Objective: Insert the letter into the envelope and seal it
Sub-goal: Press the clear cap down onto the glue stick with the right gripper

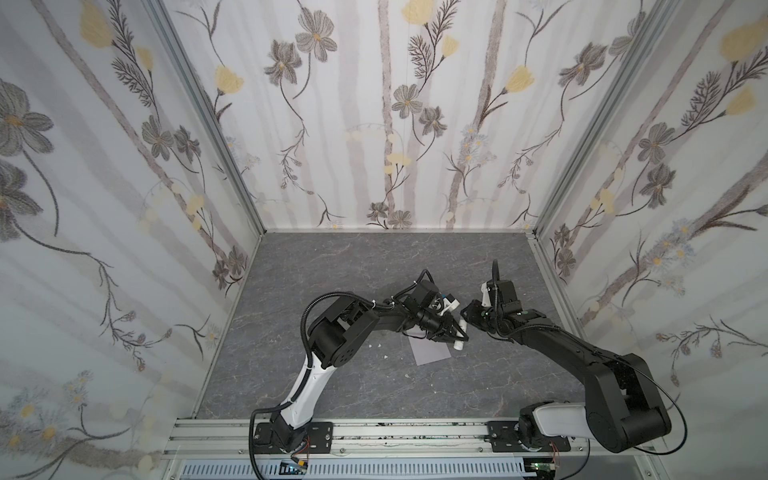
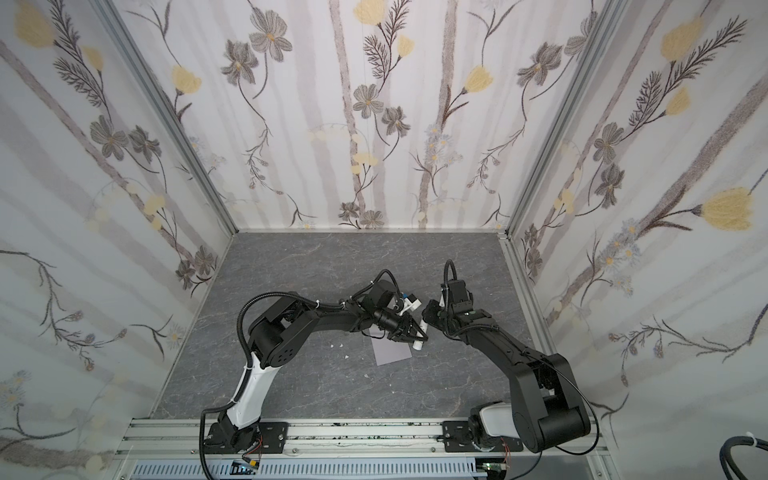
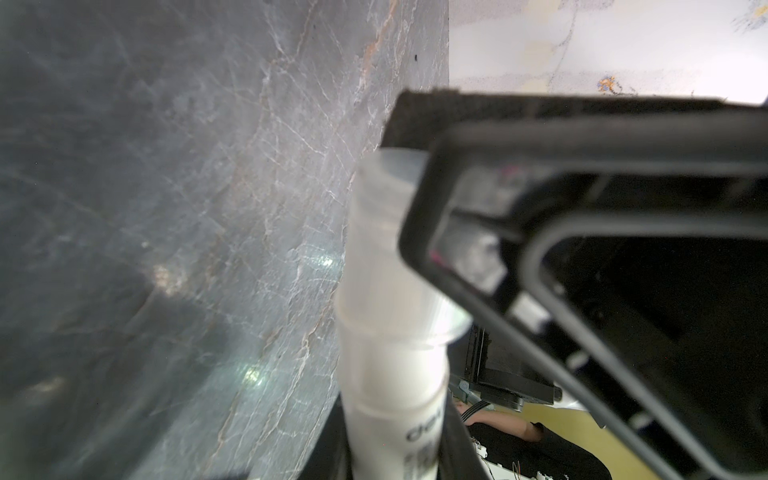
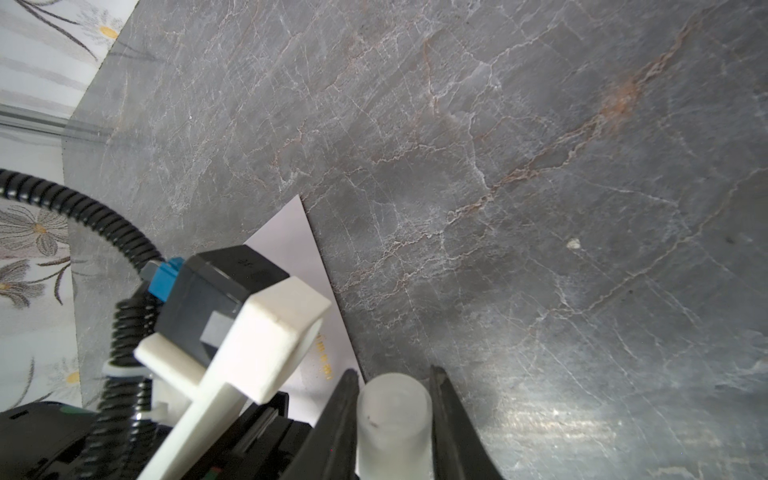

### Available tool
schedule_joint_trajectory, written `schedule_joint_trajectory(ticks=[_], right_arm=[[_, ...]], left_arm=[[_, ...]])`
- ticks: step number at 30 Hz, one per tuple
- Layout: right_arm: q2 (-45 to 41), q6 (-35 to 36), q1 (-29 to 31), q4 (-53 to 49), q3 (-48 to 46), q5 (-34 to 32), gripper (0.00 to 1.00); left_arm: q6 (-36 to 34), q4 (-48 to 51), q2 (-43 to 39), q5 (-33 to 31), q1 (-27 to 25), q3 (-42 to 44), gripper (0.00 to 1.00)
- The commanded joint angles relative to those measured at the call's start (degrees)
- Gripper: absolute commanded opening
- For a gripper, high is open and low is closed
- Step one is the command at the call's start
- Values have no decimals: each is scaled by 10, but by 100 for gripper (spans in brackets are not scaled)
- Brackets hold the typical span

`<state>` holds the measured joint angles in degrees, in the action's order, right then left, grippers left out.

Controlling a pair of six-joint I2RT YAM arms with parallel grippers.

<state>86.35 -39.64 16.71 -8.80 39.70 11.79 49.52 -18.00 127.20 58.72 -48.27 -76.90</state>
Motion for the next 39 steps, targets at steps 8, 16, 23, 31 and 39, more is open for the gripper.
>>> schedule_joint_trajectory(ticks=[8, 16, 23, 31, 39], right_arm=[[1, -3, 1, 6, 3, -7, 28], [-3, -3, 5, 5, 1, -7, 28], [-5, -3, 7, 4, -1, -9, 27], [-1, -2, 10, 5, 0, -5, 27], [-6, -2, 14, 1, -1, -7, 26]], left_arm=[[5, -34, -12, 4, 2, -4, 0], [6, -36, -9, 0, 3, -7, 0], [6, -38, -12, -2, 6, -4, 0], [4, -39, -15, -5, 7, -3, 0], [5, -39, -16, -14, 9, -2, 0]])
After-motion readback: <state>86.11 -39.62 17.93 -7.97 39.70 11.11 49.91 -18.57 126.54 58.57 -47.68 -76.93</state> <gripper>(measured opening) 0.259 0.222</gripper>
